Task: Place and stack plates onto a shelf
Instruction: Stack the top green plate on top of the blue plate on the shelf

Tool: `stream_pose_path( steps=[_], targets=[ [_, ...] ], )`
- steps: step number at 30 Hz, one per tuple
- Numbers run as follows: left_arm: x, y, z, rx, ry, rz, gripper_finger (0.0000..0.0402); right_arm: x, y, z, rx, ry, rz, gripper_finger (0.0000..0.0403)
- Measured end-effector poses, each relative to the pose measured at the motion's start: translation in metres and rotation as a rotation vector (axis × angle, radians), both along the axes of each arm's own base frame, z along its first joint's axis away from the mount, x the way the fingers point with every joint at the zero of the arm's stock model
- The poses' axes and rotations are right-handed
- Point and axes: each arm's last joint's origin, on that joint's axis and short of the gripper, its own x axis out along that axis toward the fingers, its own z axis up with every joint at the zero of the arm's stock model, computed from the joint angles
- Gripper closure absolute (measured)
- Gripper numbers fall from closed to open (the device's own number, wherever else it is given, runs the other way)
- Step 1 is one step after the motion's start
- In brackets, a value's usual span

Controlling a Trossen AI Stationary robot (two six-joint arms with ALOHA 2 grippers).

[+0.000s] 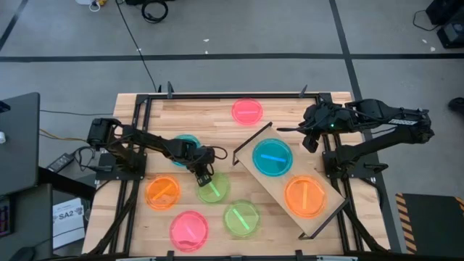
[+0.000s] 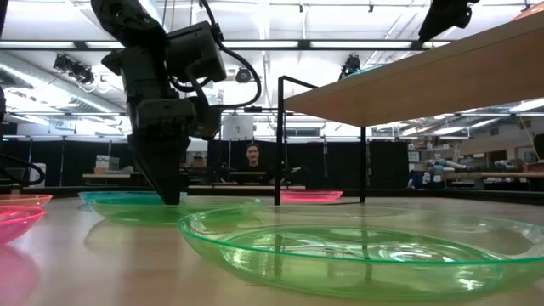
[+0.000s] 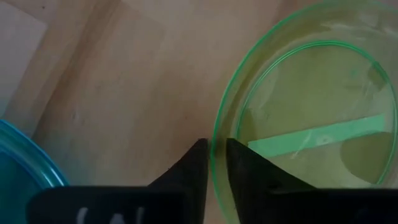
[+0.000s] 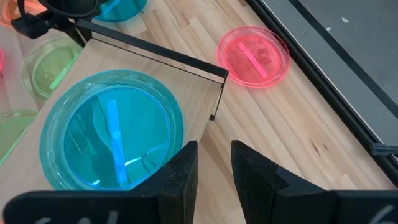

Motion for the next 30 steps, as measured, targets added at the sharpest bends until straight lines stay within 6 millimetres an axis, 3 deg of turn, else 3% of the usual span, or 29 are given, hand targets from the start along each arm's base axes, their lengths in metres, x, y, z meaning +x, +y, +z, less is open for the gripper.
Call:
stream_pose_path(
  steps=[7, 16, 30],
  targets=[
    [0.000, 0.000, 0.001, -0.004, -0.005, -0.001, 0.0392, 0.000, 0.000, 0.000, 0.000, 0.001, 0.000, 0.0300],
    [0.002, -0.001, 0.004, -0.048, 0.006, -0.014, 0.0392, -0.006, 0.000, -0.007, -0.025, 0.034, 0.036, 0.0300],
    [0.025, -0.002, 0.060, -0.034, 0.029, -0.080, 0.0395, -0.054, -0.001, -0.046, -0.019, -0.151, 0.035, 0.0299]
  ],
)
